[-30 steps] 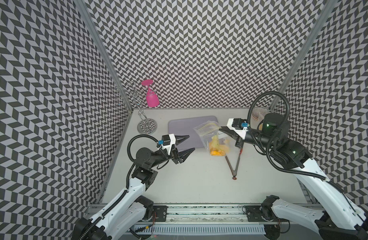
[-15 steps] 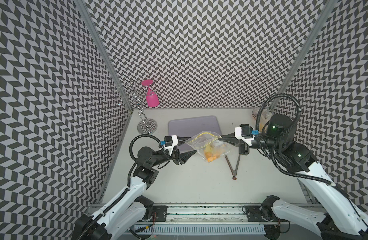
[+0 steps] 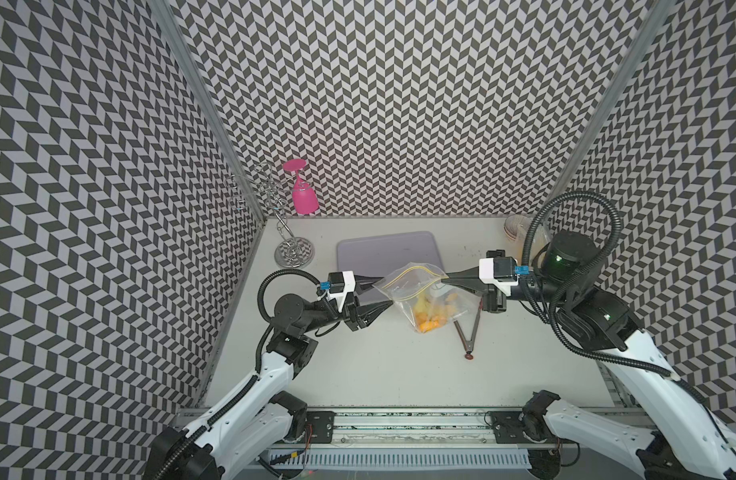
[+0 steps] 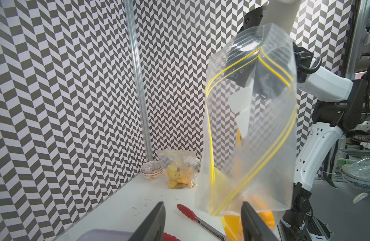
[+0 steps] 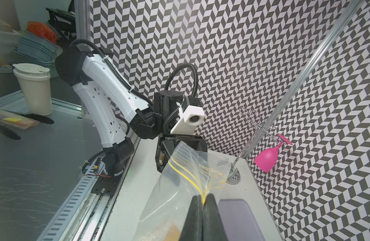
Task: Put the cookies into a resealable bag to prevent moisture
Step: Place the ziploc bag at the center of the board.
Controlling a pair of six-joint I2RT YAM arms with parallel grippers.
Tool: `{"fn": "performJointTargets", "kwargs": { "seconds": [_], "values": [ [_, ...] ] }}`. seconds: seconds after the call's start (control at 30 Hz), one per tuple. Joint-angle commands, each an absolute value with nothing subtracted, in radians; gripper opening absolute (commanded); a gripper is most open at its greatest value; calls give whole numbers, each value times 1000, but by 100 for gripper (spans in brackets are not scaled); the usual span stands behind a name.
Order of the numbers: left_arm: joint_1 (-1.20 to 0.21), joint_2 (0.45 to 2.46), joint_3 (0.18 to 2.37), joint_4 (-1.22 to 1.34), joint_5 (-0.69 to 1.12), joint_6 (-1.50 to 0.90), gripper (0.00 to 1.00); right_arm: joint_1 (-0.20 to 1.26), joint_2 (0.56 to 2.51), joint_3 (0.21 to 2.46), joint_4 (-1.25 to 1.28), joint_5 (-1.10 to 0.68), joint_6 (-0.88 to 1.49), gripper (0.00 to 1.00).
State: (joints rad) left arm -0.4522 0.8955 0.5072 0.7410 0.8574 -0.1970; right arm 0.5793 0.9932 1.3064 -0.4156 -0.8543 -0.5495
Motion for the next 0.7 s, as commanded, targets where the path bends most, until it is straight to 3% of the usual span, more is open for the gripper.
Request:
{"fn": "performJointTargets", "kwargs": {
  "seconds": [0.0, 0.2, 0.4, 0.53, 0.67],
  "values": [
    [-459, 889, 538, 781, 901, -211, 54, 576, 977, 1303, -367, -881, -555, 2],
    [-460, 883, 534, 786, 916, -210, 41, 575, 971, 1289, -384, -837, -571, 2],
    [-460, 864, 536, 774, 916, -204, 40, 576, 964, 1271, -413, -815, -584, 2],
    [-461, 867, 540, 755, 916, -190, 23, 575, 950, 1254, -395, -803, -575, 2],
    [-460, 866, 550, 706, 918, -163, 16, 575, 932, 1231, -366, -764, -555, 2]
  ]
}}
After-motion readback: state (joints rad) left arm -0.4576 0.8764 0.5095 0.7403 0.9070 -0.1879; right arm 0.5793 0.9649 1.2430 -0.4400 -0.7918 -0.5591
